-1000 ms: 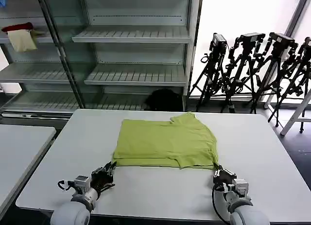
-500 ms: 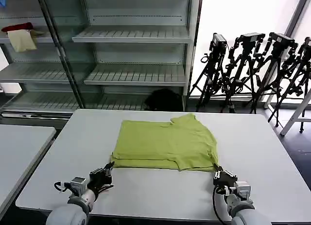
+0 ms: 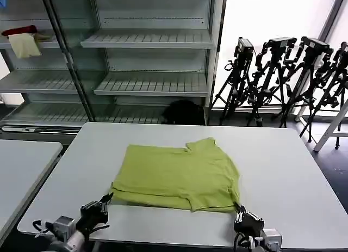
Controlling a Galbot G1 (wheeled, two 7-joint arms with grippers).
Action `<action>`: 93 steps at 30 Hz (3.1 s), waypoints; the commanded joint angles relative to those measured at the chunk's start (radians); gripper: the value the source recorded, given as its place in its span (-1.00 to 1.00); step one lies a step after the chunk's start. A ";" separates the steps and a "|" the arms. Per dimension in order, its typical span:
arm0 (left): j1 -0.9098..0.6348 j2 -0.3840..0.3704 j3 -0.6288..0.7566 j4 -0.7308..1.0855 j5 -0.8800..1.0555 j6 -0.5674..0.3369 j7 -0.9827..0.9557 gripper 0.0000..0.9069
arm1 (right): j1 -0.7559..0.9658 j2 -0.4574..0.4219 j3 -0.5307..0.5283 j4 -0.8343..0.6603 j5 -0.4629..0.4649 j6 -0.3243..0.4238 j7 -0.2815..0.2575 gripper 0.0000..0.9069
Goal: Fold and organize the clothes.
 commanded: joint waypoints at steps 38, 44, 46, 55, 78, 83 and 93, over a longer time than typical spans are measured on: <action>-0.769 0.130 0.213 0.475 -0.302 0.006 -0.101 1.00 | 0.916 -0.007 -0.102 -0.579 0.142 -0.017 -0.045 1.00; -0.830 0.125 0.278 0.630 -0.219 0.007 -0.037 1.00 | 0.998 0.015 -0.116 -0.723 0.146 -0.017 -0.036 1.00; -0.836 0.121 0.298 0.665 -0.179 0.007 -0.021 1.00 | 1.005 0.020 -0.115 -0.753 0.146 -0.017 -0.034 1.00; -0.840 0.084 0.323 0.741 -0.120 0.006 -0.001 1.00 | 1.025 0.040 -0.110 -0.855 0.135 -0.016 -0.025 1.00; -0.841 0.071 0.348 0.747 -0.092 0.007 0.015 0.93 | 1.009 0.052 -0.120 -0.893 0.066 -0.014 -0.054 0.42; -0.833 0.067 0.350 0.736 -0.088 0.007 0.018 0.64 | 0.997 0.046 -0.129 -0.892 0.054 -0.014 -0.065 -0.98; -0.822 0.064 0.355 0.726 -0.074 0.009 0.037 -0.98 | 0.978 0.038 -0.144 -0.852 0.053 -0.015 -0.081 -1.00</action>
